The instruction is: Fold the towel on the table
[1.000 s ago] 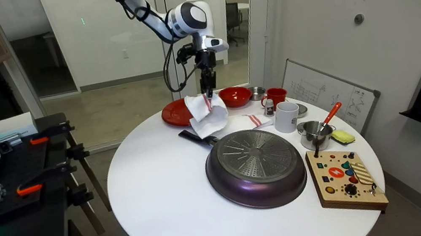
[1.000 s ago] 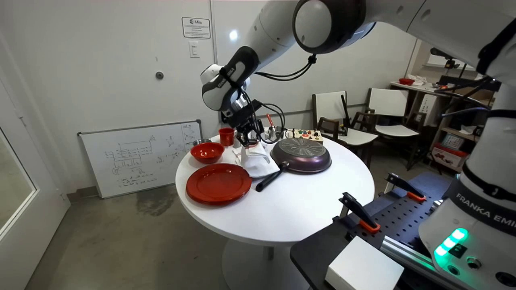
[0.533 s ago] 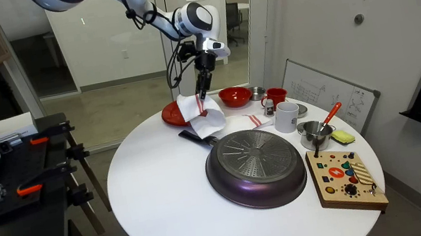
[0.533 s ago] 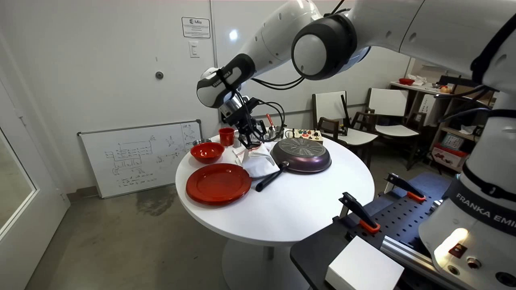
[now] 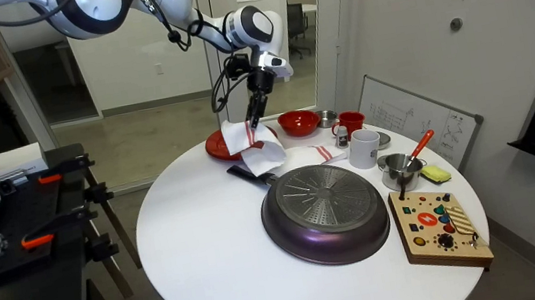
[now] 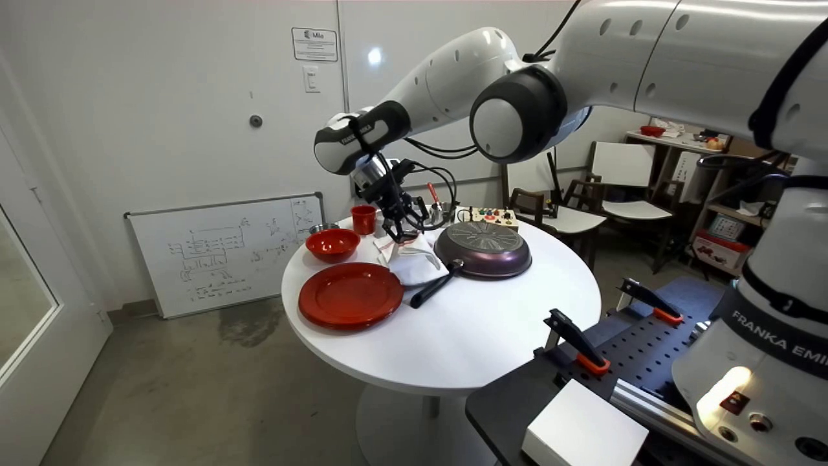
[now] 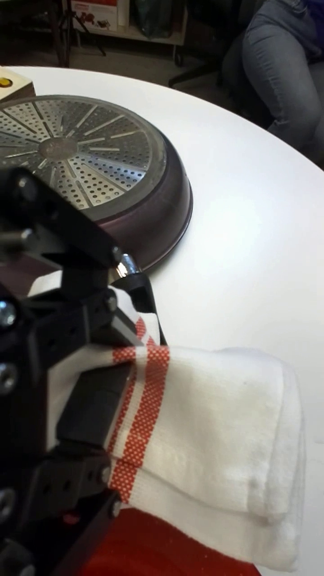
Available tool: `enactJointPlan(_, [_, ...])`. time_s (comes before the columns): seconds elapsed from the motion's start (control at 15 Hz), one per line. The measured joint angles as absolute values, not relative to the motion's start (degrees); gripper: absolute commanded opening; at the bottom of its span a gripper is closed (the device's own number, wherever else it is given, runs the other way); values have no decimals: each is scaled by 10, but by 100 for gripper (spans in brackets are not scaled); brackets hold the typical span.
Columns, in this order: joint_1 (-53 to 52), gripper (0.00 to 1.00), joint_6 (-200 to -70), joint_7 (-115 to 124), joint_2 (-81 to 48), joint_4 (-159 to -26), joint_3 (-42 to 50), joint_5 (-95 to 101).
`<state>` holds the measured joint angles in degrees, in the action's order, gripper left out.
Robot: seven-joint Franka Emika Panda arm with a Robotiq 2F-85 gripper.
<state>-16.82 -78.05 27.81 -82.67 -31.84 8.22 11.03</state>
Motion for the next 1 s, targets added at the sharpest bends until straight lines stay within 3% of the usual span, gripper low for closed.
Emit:
enactJointPlan(0.6, [-165,98,-842,309,-841,-271,87,117])
enactJointPlan(1.0, [-177,100,-798,212,-805,-207,63,104])
